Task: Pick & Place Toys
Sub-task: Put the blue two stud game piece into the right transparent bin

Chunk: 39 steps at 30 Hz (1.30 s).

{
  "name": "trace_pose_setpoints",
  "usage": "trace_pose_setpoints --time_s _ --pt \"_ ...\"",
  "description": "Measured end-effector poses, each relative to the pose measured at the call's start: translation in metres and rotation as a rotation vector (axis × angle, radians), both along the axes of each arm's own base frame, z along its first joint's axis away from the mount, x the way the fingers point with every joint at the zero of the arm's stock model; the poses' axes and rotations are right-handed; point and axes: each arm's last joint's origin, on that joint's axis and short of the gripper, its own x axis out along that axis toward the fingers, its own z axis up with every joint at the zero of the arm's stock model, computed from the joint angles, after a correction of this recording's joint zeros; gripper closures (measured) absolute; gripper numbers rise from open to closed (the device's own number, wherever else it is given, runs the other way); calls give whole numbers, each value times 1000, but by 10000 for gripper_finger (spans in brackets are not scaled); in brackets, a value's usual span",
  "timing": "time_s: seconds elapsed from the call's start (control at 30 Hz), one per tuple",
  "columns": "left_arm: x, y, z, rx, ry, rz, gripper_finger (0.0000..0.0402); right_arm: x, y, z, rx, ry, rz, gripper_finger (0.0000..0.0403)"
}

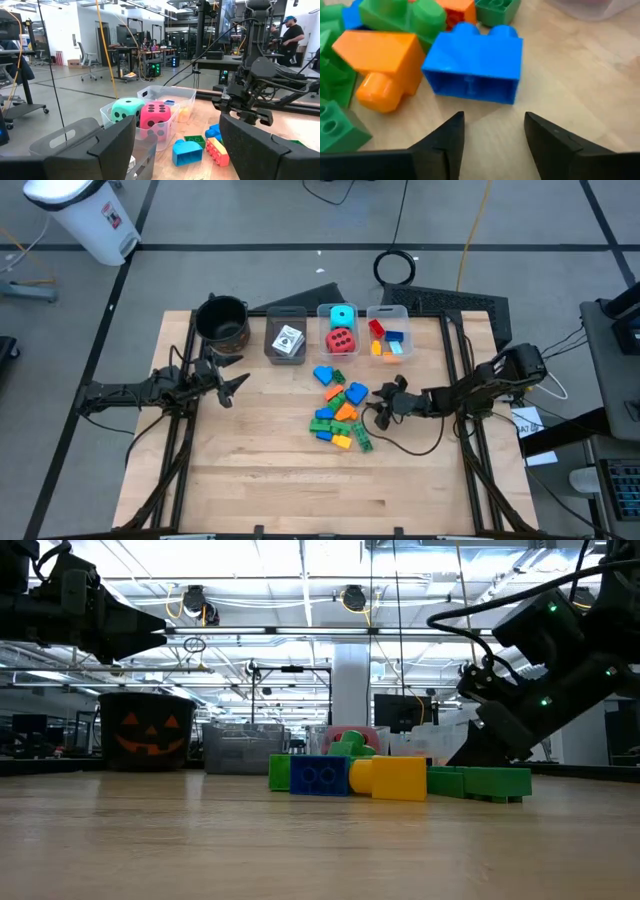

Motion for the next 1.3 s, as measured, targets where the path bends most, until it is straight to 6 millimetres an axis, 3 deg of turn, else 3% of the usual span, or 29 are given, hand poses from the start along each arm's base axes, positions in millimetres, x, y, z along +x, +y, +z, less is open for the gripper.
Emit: trace_pose_setpoints --time_s 0.43,1.17,1.3 --pt "0 0 0 0 0 0 110 12 7 -13 -49 -76 59 276" --pt "0 0 0 0 0 0 110 16 -4 -5 -156 -109 3 322" --pt "0 0 0 0 0 0 110 22 -9 -2 -163 -106 69 326"
